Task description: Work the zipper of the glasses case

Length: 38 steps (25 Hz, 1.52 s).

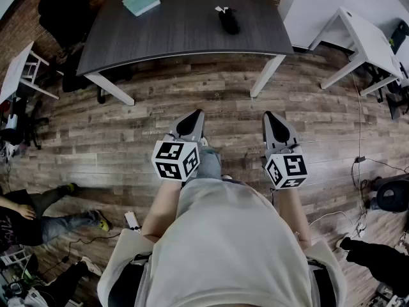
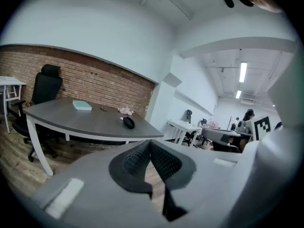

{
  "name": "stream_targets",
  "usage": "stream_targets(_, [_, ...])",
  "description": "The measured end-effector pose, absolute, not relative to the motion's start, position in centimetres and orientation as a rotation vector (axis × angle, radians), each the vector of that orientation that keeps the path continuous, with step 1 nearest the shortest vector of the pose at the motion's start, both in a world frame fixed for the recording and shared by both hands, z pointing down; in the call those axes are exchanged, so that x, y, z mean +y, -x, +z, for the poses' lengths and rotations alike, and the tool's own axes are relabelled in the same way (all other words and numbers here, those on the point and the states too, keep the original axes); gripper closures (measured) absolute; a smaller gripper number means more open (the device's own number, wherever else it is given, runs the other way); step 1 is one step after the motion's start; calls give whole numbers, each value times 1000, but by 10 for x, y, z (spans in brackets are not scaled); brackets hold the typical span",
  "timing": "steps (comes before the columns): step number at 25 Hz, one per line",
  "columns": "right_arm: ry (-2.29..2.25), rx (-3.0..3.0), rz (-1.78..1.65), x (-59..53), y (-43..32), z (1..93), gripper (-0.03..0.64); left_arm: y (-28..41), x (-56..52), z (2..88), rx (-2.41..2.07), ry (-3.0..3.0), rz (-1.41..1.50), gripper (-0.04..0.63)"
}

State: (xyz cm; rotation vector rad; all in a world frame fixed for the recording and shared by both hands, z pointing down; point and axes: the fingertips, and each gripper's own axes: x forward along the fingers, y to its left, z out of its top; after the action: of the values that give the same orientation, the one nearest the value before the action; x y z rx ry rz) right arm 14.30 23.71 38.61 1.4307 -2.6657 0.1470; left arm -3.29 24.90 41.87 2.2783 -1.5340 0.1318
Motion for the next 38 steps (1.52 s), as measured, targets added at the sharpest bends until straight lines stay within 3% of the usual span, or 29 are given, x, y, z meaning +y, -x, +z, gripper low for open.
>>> stream_targets(14, [-1336, -2703, 129, 287, -147, 375, 615, 25, 291, 423, -1522, -2242, 111, 580])
stream_targets(15, [-1317, -2706, 124, 288, -146, 376, 615, 22, 291, 423, -1509, -2243, 107, 565])
stream_targets(16, [-1295, -2709, 126, 290, -145, 378, 613, 19, 292, 424, -1491, -2245, 101, 479])
stream_targets(17, [-1272, -2715, 133, 291, -144, 379, 570, 16, 293, 423, -1474, -2248, 92, 424])
stream_targets(21, [-1191, -2755, 159, 289, -139, 378, 435, 6, 290, 414, -1435, -2267, 48, 334])
stream_targets(25, [-1164, -2824, 246, 278, -137, 380, 291, 0, 278, 411, -1391, -2263, 3, 283])
stream_targets(38, [-1170, -2778, 266, 150, -120, 398, 259, 12, 148, 426, -1383, -2273, 41, 281])
